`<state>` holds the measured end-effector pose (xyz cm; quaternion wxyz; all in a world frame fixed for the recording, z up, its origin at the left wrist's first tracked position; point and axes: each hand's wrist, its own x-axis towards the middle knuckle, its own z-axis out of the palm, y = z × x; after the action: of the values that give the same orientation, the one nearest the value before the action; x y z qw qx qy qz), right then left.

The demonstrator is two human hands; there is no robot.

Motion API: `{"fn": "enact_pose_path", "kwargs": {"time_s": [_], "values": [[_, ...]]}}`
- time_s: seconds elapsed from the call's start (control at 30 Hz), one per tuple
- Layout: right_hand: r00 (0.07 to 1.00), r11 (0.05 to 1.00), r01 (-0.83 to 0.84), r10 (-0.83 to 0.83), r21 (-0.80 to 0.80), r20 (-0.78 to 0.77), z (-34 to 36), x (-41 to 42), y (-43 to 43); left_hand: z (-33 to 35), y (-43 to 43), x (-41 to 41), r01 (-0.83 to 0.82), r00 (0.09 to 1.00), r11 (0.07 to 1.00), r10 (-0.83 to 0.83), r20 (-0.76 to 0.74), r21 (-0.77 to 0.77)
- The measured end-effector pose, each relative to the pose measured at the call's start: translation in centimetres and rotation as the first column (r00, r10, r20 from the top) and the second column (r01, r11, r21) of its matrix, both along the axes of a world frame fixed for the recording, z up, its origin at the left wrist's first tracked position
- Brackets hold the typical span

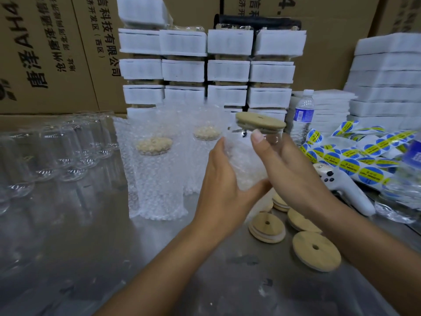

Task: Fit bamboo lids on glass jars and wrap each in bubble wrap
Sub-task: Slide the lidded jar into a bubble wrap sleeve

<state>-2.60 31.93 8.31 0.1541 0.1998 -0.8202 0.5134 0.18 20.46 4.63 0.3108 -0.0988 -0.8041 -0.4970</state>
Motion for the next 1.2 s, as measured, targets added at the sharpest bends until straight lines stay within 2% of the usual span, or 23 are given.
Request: {"fn": "enact_pose_path", "kwargs": {"time_s": [0.1,0.2,0.3,0.4,0.57,0.67,0.83,1.03,1.2], "values": [[1.000,0.990,-0.011,0.014,0.138,-0.021,0.3,-0.1,0.1,0.8,-0.5,-0.1,-0.001,0.999,0.995,0.005,-0.043,0.102],[0.996,0.980,-0.094,0.090,0.178,0.027,0.7,-0.1,0.8,1.4,-1.3,-0.2,0.047,0.996,0.982,-0.032,-0.083,0.184],[0.957,0.957,-0.282,0.277,0.065,0.085,0.8,0.0,1.0,1.8,-2.1,-0.3,0.085,0.995,0.952,-0.067,-0.069,0.293],[0.928,0.931,-0.365,0.365,-0.018,0.070,-0.4,-0.6,1.0,1.9,-2.6,-0.5,0.078,0.997,0.939,-0.076,-0.020,0.335],[0.948,0.936,-0.309,0.316,-0.167,0.017,-2.3,-0.8,0.0,1.8,-3.2,-0.8,0.093,0.996,0.930,-0.085,-0.037,0.356],[0.934,0.893,-0.350,0.354,-0.284,-0.037,-3.2,-0.7,-1.1,2.0,-3.4,-0.7,0.109,0.994,0.926,-0.093,-0.063,0.360],[0.927,0.869,-0.374,0.361,-0.322,-0.102,-3.9,-0.8,-2.4,2.1,-4.6,-0.4,0.118,0.993,0.942,-0.108,-0.051,0.315],[0.886,0.822,-0.464,0.439,-0.330,-0.151,-3.9,-1.0,-4.0,1.5,-5.8,-0.4,0.199,0.978,0.939,-0.209,0.004,0.280],[0.917,0.818,-0.393,0.385,-0.420,-0.106,-4.6,-1.5,-4.9,0.9,-6.6,-0.6,0.227,0.971,0.917,-0.240,-0.001,0.328]]}}
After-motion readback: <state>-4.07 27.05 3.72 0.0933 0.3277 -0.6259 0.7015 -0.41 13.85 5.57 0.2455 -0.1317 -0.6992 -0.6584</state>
